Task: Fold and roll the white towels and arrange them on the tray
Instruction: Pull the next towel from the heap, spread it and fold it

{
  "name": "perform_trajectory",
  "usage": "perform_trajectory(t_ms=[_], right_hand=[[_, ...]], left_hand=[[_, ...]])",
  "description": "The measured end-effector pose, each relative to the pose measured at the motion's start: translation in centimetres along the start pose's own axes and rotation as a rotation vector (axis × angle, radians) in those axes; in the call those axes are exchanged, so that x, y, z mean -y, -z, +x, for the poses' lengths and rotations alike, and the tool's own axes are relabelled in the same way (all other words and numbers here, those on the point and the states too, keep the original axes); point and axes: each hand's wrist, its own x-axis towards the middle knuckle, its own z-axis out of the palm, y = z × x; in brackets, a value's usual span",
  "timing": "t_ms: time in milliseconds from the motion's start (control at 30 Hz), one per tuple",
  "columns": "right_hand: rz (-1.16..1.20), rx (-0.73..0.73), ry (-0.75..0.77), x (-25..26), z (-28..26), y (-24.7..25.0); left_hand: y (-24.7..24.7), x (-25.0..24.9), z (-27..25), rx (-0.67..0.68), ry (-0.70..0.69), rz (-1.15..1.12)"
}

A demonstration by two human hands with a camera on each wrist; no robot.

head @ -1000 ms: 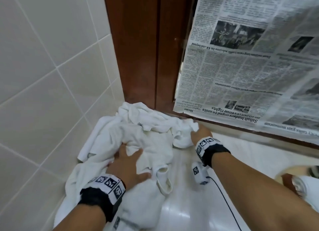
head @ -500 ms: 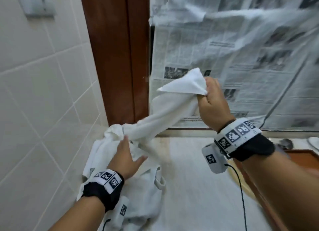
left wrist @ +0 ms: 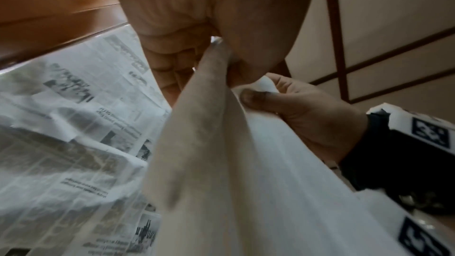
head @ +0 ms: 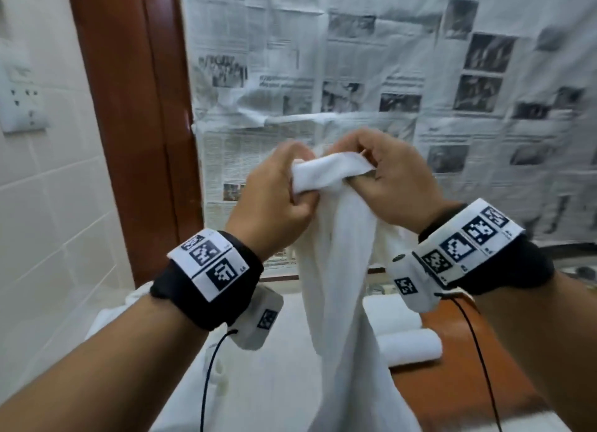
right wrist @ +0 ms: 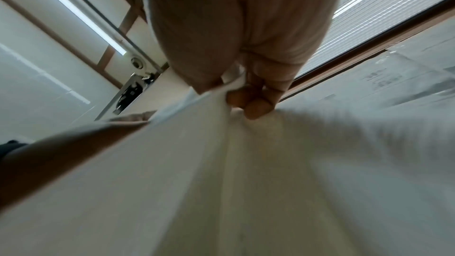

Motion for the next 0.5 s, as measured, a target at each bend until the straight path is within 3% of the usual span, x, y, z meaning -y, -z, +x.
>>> perform_trajectory(t_ms=[167, 333, 400, 500], right_hand=[[0.036, -0.043, -0.114, -2.2, -1.8, 4.3], [0.079, 0.165, -0.337, -2.2, -3.6, 3.2], [0.204, 0.281, -0.437, -1.6, -5.2, 2.5], [0.375, 0.48, -0.475, -1.0, -8.0, 1.7]], left_hand=[[-2.5, -4.7, 0.0, -0.099, -0.042, 0.188], [-2.7, -5.1, -0.6, -0.109, 0.234, 0.221], [-2.3, -4.7, -1.3, -0.051, 0.273, 0.278], [-1.1, -3.1, -3.1, 0.163, 0.229, 0.412]])
